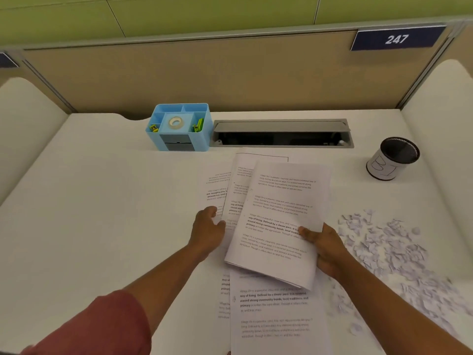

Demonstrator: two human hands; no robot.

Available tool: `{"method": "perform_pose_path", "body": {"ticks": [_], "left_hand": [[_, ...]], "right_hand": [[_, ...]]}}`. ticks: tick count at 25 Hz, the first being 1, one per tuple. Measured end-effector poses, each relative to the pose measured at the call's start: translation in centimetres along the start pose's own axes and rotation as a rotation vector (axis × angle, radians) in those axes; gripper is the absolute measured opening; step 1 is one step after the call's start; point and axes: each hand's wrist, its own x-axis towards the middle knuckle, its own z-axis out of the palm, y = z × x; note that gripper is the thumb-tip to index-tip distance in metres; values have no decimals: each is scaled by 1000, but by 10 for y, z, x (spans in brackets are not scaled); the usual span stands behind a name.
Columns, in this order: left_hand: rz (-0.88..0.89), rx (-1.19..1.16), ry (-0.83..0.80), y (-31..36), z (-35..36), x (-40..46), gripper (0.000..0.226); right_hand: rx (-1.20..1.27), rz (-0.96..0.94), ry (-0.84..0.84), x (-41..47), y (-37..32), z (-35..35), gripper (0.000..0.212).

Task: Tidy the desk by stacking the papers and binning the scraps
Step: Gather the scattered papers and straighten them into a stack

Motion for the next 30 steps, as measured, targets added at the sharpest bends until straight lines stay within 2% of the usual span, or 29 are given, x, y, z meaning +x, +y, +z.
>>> {"method": "perform_pose_path", "body": {"ticks": [6, 12, 17, 22, 28, 30], "left_hand": [[28, -18, 35, 20, 3, 39, 27], [-122, -181, 10, 27, 16, 58, 41], [-188, -368, -62, 25, 20, 66, 29], [-173, -318, -42, 24, 25, 69, 27], [-130, -290, -59, 21, 25, 70, 4], [-113, -327, -87, 20, 24, 69, 6]], "right_hand": [[-11, 29, -15, 21, -2, 5, 34], [52, 48, -82, 27, 0, -2, 43], [87, 51, -121, 29, 0, -6, 42], [127, 56, -117, 29, -2, -5, 39], [149, 57, -121, 29, -2, -6, 39], [154, 63, -115, 29, -1, -6, 39]]}}
